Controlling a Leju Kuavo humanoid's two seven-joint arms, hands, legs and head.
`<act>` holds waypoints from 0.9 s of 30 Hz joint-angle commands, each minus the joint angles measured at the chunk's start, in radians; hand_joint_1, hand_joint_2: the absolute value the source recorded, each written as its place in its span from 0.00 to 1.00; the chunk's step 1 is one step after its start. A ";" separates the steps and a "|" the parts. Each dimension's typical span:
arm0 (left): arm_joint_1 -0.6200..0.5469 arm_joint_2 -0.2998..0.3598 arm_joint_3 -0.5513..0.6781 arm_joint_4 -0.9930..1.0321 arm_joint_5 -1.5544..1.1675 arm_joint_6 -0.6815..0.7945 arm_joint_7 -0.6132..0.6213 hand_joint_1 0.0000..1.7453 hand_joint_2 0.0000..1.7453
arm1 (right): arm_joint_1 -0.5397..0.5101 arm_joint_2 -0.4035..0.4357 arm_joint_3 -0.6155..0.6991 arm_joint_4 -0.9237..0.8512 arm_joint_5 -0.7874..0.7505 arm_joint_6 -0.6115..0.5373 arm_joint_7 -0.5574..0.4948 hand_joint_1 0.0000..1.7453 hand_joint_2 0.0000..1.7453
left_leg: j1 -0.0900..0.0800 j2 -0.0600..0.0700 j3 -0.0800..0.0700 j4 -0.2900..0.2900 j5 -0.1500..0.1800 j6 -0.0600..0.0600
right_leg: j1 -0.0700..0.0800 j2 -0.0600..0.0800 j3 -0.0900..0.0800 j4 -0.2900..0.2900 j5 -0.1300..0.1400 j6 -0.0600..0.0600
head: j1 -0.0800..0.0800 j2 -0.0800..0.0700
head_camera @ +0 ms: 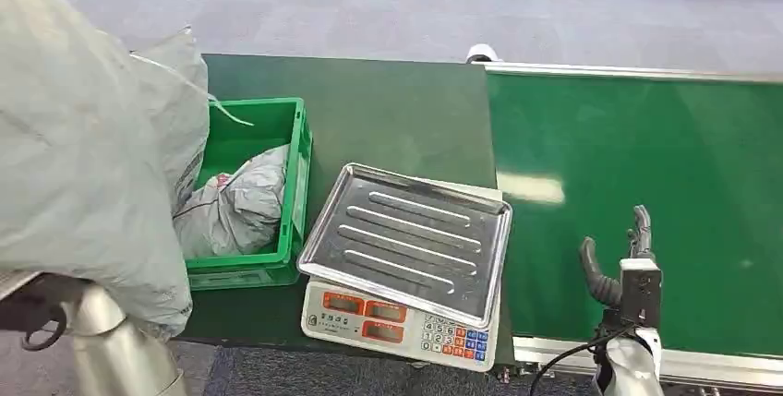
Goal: Moved the parcel from conveyor to table for the left to box.
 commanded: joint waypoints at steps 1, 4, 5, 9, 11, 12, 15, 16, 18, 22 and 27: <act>0.049 -0.027 -0.211 -0.248 0.089 -0.002 0.003 1.00 1.00 | -0.075 -0.005 0.010 0.123 -0.009 -0.006 0.003 0.00 1.00 | 0.000 0.001 0.001 0.000 -0.001 0.000 | 0.000 0.001 0.001 -0.001 0.000 0.000 | 0.000 0.000; 0.049 -0.027 -0.211 -0.248 0.089 -0.002 0.003 1.00 1.00 | -0.075 -0.005 0.010 0.123 -0.009 -0.006 0.003 0.00 1.00 | 0.000 0.002 0.002 -0.001 -0.001 0.000 | 0.001 0.001 0.003 -0.003 0.001 -0.001 | 0.000 0.000; 0.044 -0.023 -0.219 -0.255 0.098 -0.002 0.003 1.00 1.00 | -0.080 -0.004 0.011 0.128 -0.008 -0.007 0.003 0.00 1.00 | 0.000 0.001 0.001 0.000 -0.001 0.000 | 0.000 0.001 0.002 -0.001 0.000 0.000 | 0.000 0.000; 0.049 -0.011 -0.254 -0.298 0.122 -0.002 0.003 1.00 1.00 | -0.088 -0.002 0.014 0.137 -0.009 -0.003 0.003 0.00 1.00 | 0.001 0.002 0.003 -0.002 -0.001 0.000 | 0.001 0.001 0.003 -0.003 0.001 -0.001 | 0.000 0.000; 0.046 -0.018 -0.241 -0.314 0.063 -0.002 0.003 1.00 1.00 | -0.089 0.001 0.017 0.136 -0.006 -0.001 0.003 0.00 1.00 | 0.000 0.002 0.002 -0.001 -0.001 0.000 | 0.001 0.001 0.002 -0.001 0.000 0.000 | 0.000 0.000; 0.046 -0.031 -0.173 -0.266 -0.092 -0.002 0.003 1.00 1.00 | -0.076 0.004 0.013 0.124 -0.003 -0.007 0.003 0.00 1.00 | 0.001 0.003 0.003 -0.002 -0.001 0.000 | 0.001 0.001 0.003 -0.003 0.001 -0.001 | 0.000 0.000; 0.034 -0.044 -0.124 -0.205 -0.165 -0.002 0.003 1.00 1.00 | -0.060 0.008 0.008 0.108 -0.002 -0.015 0.003 0.00 1.00 | 0.000 0.000 0.004 -0.003 0.000 0.000 | 0.000 -0.001 0.005 -0.003 0.000 -0.001 | 0.000 0.000; 0.021 -0.046 -0.072 -0.075 -0.312 -0.002 0.003 1.00 1.00 | -0.023 0.009 -0.004 0.072 -0.001 -0.019 0.003 0.00 1.00 | 0.000 -0.001 0.003 -0.002 0.000 0.000 | 0.000 -0.001 0.004 -0.002 0.000 0.000 | 0.000 0.000; 0.025 -0.062 -0.041 0.076 -0.334 -0.002 0.003 1.00 1.00 | 0.010 -0.007 0.023 0.037 -0.036 -0.045 0.003 0.00 1.00 | -0.001 -0.004 0.006 -0.003 0.001 0.000 | -0.001 -0.005 0.007 -0.003 -0.001 0.000 | 0.000 0.000; -0.130 0.060 -0.035 0.819 -0.701 -0.002 0.436 1.00 1.00 | 0.008 0.003 -0.036 0.036 0.024 0.021 0.003 0.00 1.00 | -0.002 -0.014 0.010 -0.008 0.005 0.000 | -0.002 -0.014 0.013 -0.006 0.000 -0.001 | 0.000 0.000; -0.215 0.149 -0.055 1.069 -0.728 -0.002 0.544 1.00 1.00 | -0.033 0.013 -0.032 0.078 0.053 0.040 0.003 0.00 1.00 | -0.001 -0.002 0.006 -0.003 0.003 -0.001 | 0.000 -0.003 0.006 -0.003 0.003 -0.002 | 0.000 0.000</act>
